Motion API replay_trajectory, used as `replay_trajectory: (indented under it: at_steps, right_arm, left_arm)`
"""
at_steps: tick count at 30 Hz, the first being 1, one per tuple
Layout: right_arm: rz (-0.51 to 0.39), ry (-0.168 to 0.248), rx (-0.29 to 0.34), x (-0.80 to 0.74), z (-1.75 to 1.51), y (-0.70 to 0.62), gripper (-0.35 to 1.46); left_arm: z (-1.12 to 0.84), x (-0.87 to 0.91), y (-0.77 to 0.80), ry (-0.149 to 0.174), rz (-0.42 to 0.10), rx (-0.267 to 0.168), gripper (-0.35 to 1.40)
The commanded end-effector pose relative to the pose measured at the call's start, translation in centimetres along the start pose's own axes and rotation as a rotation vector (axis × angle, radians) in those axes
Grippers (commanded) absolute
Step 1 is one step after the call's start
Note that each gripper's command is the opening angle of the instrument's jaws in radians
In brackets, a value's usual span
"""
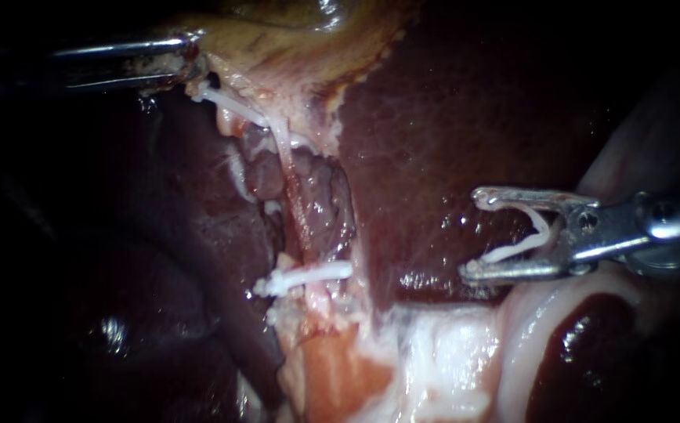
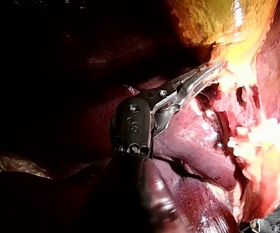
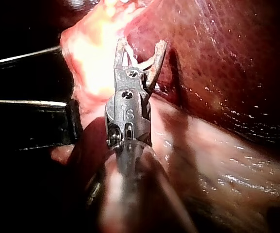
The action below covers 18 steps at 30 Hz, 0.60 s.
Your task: Clipping second clip right tube
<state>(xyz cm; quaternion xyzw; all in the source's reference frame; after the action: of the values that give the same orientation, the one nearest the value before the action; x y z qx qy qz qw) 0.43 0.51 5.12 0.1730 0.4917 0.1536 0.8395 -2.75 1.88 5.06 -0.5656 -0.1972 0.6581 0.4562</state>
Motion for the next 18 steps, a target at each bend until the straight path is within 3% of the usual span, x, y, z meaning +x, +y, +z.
replay_trajectory:
  at_steps: [1, 11, 18]
  right_arm:
    - [0.02, -0.001, 0.017, 0.05, 0.04, 0.01, 0.5]
    - [0.225, -0.023, 0.198, 0.33, 0.56, 0.0, 0.49]
    - [0.289, -0.043, 0.26, 0.49, 0.94, 0.02, 0.47]
  left_arm:
    - [0.0, 0.0, 0.0, 0.0, 0.001, 0.003, -0.35]
    - [0.02, -0.02, 0.02, 0.001, 0.002, 0.004, -0.35]
    - [0.02, -0.04, 0.02, 0.002, 0.003, 0.006, -0.35]
